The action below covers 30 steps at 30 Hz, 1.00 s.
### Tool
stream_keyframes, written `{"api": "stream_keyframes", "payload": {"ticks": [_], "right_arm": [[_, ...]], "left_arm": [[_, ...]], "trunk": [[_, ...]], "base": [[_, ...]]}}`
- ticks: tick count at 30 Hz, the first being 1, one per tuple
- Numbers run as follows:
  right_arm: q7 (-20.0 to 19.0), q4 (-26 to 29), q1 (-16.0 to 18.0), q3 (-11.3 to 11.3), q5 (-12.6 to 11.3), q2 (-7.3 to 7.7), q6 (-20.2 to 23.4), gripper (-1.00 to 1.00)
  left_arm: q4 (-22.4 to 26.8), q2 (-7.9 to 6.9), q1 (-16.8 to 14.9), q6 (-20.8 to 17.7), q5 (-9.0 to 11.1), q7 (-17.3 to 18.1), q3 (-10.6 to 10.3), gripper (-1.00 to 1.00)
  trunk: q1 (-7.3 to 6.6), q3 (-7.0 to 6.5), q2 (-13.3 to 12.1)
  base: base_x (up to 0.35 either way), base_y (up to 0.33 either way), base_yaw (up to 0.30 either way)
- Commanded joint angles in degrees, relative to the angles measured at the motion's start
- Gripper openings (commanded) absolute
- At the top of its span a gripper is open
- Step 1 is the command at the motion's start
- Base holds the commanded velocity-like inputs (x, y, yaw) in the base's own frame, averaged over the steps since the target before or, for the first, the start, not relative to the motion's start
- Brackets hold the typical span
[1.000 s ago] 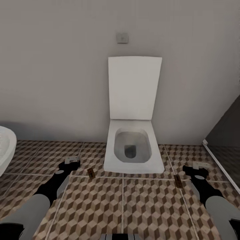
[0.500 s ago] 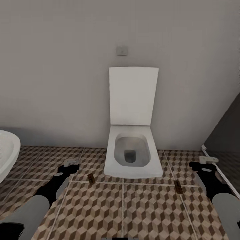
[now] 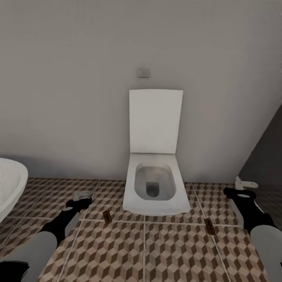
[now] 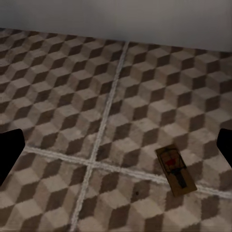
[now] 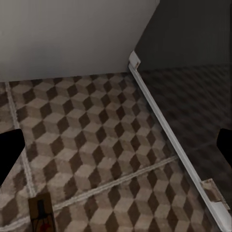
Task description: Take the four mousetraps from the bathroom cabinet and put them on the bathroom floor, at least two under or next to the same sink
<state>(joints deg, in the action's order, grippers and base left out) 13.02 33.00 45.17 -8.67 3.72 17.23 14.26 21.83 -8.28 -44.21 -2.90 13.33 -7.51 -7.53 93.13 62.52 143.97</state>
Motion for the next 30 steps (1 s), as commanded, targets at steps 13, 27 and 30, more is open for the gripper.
{"api": "stream_keyframes", "payload": {"ticks": [13, 27, 30], "right_arm": [[0.0, 0.2, 0.0, 0.2, 0.2, 0.00, 0.7, 1.00], [-0.4, -2.8, 0.0, 0.2, 0.0, -0.79, 0.0, 1.00], [-0.9, -5.0, 0.0, 0.2, 0.1, -0.97, -0.4, 1.00]], "left_arm": [[-3.4, -0.13, 0.0, 3.8, 0.8, -0.4, -0.5, 1.00], [-5.2, -0.04, 0.0, 4.5, 0.9, -0.4, -0.5, 1.00], [-6.0, -0.01, 0.0, 4.6, 0.9, -0.5, -0.5, 1.00]], "trunk": [[-0.34, -2.84, -0.2], [-0.70, -5.94, -0.3], [-0.78, -6.60, -0.4]], "base": [[0.000, 0.000, 0.000], [0.000, 0.000, 0.000], [0.000, 0.000, 0.000]]}}
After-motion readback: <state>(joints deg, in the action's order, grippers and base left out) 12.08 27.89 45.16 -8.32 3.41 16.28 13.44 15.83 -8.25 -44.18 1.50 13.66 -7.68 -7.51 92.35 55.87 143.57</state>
